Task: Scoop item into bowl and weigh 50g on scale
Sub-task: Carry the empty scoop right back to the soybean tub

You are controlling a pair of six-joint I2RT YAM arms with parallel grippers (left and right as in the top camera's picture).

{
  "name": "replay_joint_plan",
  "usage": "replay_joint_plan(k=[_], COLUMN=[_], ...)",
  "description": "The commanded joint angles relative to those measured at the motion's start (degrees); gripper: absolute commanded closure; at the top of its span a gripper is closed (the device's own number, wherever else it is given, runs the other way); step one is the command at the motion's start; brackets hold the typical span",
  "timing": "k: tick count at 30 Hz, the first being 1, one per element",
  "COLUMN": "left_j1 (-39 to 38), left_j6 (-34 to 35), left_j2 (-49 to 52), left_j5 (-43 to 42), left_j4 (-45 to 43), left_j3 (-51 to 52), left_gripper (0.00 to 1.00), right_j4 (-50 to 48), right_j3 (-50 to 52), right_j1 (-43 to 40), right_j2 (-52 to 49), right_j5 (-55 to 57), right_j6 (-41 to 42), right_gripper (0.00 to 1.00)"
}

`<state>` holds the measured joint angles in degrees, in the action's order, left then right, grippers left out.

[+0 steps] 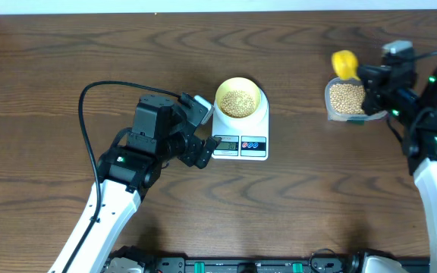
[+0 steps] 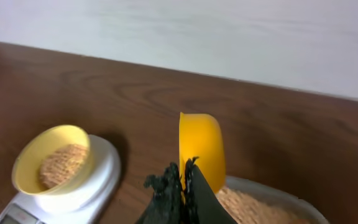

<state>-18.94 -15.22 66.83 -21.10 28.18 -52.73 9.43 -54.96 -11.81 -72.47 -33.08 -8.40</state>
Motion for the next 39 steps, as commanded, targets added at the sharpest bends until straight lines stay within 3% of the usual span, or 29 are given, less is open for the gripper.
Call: replay_joint_plan(k=[1, 6, 19, 34, 39], left_j1=[0.28, 0.28, 0.28, 0.28, 0.28], left_j6=[0.09, 0.09, 0.09, 0.09, 0.09], left_j2=[-0.61, -0.61, -0.61, -0.61, -0.61], left_j5=[-0.74, -0.74, -0.74, -0.74, -0.74], left_j4=[-0.02, -0.02, -0.02, -0.02, -0.02], left_j3=[0.09, 0.09, 0.09, 0.09, 0.09], left_gripper=[0.09, 0.09, 0.08, 0.08, 0.09], right_j4=[2.86, 8.83, 12.2, 4.7, 4.96], right_j3=[-0.02, 0.0, 0.0, 0.0, 0.0], right_j1=[-2.1, -2.67, -2.67, -2.67, -2.67], right_j2=[1.44, 0.81, -5.6, -16.61, -18.38], right_j5=[6.88, 16.37, 21.92, 21.92, 15.61], right_j6=[0.0, -1.55, -4.13, -5.05, -4.28], right_gripper=[0.99, 0.99, 0.99, 0.99, 0.99])
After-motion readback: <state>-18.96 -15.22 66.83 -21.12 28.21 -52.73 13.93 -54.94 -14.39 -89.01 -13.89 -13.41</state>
